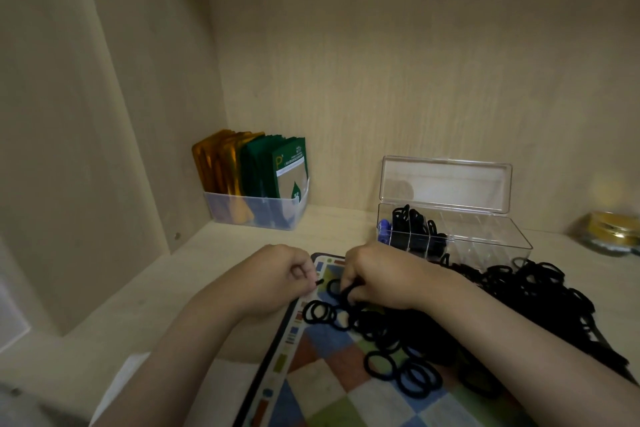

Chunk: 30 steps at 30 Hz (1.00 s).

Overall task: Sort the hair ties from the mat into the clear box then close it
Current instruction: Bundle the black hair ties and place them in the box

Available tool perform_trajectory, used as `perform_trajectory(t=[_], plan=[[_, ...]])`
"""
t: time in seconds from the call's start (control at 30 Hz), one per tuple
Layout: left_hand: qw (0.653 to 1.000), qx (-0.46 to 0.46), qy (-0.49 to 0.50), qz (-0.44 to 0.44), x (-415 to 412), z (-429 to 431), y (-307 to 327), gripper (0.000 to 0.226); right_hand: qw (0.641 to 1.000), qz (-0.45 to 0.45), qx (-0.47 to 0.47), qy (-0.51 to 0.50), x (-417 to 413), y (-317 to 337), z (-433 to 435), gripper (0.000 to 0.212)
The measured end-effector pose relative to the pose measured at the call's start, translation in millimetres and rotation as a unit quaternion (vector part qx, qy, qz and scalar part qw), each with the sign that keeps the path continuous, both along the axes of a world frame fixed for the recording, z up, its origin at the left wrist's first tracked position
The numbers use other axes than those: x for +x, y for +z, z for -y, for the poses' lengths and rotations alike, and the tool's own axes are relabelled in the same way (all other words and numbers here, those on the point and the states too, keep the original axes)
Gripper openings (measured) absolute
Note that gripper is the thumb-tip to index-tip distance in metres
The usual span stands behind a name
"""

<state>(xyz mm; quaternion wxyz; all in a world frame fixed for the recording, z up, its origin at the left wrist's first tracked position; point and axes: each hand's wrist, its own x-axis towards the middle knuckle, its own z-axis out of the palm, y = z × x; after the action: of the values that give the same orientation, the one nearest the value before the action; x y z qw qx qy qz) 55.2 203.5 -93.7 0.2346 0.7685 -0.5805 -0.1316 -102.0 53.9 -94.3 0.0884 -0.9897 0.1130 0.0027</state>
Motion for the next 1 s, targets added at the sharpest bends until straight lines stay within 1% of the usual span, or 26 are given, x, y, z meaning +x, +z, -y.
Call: perform_trajectory(t=[0.07, 0.13, 0.2, 0.27, 0.33, 0.4, 0.47, 0.53, 0.6, 0.63, 0.73, 0.77, 0.83, 0.9, 0.93, 1.0], plan=[[1.0, 0.015, -0.021, 0.018, -3, 1, -4, 0.005, 1.0, 0.002, -0.022, 0.01, -2, 2, 2, 0.016], [0.999, 0.026, -0.032, 0.026, -5, 4, -9, 0.011, 1.0, 0.014, -0.014, 0.001, -8, 7, 5, 0.014], [0.998, 0.033, -0.036, 0.036, -6, 6, -11, 0.02, 0.999, 0.036, 0.022, -0.022, -16, 17, 9, 0.012], [0.997, 0.038, -0.04, 0.05, -6, 8, -10, 0.023, 0.995, 0.045, 0.079, -0.033, -24, 27, 11, 0.009], [0.996, 0.042, -0.044, 0.064, -7, 10, -9, 0.018, 0.985, 0.03, 0.167, -0.037, -33, 35, 12, 0.008], [0.994, 0.052, -0.051, 0.076, -9, 12, -8, 0.012, 0.972, 0.004, 0.234, -0.035, -40, 41, 10, 0.013], [0.994, 0.064, -0.055, 0.076, -12, 14, -7, 0.005, 0.966, -0.035, 0.256, -0.024, -46, 46, 6, 0.016], [0.997, 0.054, -0.045, 0.032, -14, 15, -5, 0.003, 0.962, -0.072, 0.261, -0.018, -47, 48, 0, 0.017], [0.999, 0.023, -0.031, -0.023, -13, 14, -2, 0.005, 0.966, -0.099, 0.239, -0.023, -44, 44, -6, 0.022], [0.998, 0.013, -0.028, -0.055, -12, 13, 0, 0.006, 0.973, -0.109, 0.204, -0.028, -40, 40, -8, 0.027], [0.987, 0.017, -0.038, -0.156, -14, 10, 5, 0.014, 0.991, -0.126, 0.043, -0.031, -32, 30, -10, 0.041], [0.983, 0.02, -0.043, -0.177, -15, 9, 6, 0.015, 0.991, -0.126, 0.021, -0.027, -31, 28, -12, 0.042], [0.978, 0.032, -0.053, -0.201, -17, 9, 4, 0.014, 0.992, -0.121, 0.011, -0.023, -30, 27, -16, 0.041], [0.978, 0.057, -0.064, -0.191, -18, 11, 0, 0.014, 0.994, -0.106, -0.002, -0.021, -30, 27, -20, 0.038], [0.982, 0.069, -0.07, -0.162, -19, 12, -3, 0.014, 0.995, -0.097, -0.007, -0.023, -30, 26, -21, 0.036], [0.991, 0.073, -0.09, -0.065, -23, 17, -7, 0.013, 0.996, -0.082, -0.011, -0.029, -30, 24, -23, 0.032]])
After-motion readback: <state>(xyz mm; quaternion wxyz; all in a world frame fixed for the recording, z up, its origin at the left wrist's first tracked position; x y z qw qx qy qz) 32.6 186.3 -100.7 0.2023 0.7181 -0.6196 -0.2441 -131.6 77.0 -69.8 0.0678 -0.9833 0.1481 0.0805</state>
